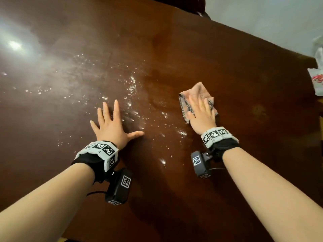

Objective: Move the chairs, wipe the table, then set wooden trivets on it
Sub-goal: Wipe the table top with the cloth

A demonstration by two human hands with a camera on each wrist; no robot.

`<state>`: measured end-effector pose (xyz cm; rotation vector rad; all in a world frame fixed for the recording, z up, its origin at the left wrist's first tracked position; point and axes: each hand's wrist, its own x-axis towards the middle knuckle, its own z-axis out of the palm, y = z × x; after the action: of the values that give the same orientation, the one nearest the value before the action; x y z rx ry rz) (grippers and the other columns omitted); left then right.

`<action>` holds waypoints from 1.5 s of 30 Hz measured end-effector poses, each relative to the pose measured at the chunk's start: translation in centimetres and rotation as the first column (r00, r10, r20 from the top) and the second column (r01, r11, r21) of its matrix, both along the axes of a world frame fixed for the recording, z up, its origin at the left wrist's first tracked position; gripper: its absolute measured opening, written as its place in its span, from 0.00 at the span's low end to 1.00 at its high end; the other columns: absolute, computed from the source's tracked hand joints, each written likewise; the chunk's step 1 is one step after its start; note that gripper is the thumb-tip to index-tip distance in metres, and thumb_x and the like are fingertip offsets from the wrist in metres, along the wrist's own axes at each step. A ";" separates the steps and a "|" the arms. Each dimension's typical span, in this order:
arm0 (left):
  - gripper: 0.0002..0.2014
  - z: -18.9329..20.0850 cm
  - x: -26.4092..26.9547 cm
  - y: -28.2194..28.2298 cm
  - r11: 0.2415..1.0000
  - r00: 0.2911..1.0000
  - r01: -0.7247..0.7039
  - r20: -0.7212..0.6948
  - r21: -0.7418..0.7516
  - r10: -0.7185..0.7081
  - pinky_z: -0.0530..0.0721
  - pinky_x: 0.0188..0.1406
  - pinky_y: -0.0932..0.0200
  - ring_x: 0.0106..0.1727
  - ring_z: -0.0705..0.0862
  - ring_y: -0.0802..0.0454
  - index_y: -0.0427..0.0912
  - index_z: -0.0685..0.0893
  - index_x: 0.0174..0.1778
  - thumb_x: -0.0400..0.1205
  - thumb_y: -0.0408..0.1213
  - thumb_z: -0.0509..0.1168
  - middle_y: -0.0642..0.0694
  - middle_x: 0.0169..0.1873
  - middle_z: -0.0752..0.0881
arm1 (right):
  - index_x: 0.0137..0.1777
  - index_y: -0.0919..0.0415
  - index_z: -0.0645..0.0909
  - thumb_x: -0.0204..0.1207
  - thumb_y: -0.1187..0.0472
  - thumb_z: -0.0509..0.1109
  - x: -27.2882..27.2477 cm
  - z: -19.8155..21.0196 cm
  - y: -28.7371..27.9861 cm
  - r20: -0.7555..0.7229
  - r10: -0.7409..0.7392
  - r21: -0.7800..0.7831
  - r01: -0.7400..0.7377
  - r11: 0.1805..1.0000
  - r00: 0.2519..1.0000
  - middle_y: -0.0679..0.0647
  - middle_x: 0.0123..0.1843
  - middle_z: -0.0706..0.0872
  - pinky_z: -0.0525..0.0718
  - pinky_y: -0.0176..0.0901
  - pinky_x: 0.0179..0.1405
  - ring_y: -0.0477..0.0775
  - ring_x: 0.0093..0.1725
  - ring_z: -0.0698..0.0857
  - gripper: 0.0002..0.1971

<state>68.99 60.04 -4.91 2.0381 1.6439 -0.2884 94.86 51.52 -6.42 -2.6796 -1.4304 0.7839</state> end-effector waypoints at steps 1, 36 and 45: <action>0.66 0.0 -0.5 -0.8 1.000 1.000 0.004 -0.007 0.008 -0.004 0.44 0.79 0.31 0.84 0.36 0.40 0.52 0.31 0.81 0.60 0.76 0.64 0.42 0.83 0.34 | 0.83 0.40 0.36 0.86 0.50 0.49 -0.3 0.0 -1.3 0.014 -0.045 -0.007 0.045 0.999 0.999 0.50 0.86 0.37 0.38 0.63 0.80 0.55 0.85 0.36 0.31; 0.64 -0.3 -3.6 -8.3 0.996 0.989 -0.084 -0.119 -0.012 0.082 0.51 0.79 0.32 0.84 0.40 0.40 0.40 0.42 0.83 0.63 0.70 0.70 0.37 0.83 0.40 | 0.83 0.39 0.37 0.86 0.50 0.49 -10.6 0.1 -6.7 -0.010 0.315 0.020 -0.315 0.949 0.949 0.44 0.85 0.35 0.35 0.58 0.81 0.52 0.85 0.36 0.31; 0.64 -1.4 -4.0 -8.4 0.992 0.989 -0.127 -0.070 0.004 0.127 0.45 0.80 0.33 0.84 0.36 0.45 0.45 0.39 0.83 0.62 0.71 0.69 0.41 0.83 0.37 | 0.84 0.40 0.39 0.85 0.49 0.48 -3.4 0.3 0.4 -0.009 -0.053 -0.023 0.053 0.998 0.999 0.50 0.86 0.36 0.35 0.64 0.80 0.57 0.84 0.35 0.30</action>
<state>65.03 51.62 -6.34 1.9328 1.8067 -0.3189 91.47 51.89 -6.12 -2.7142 -1.3506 0.8125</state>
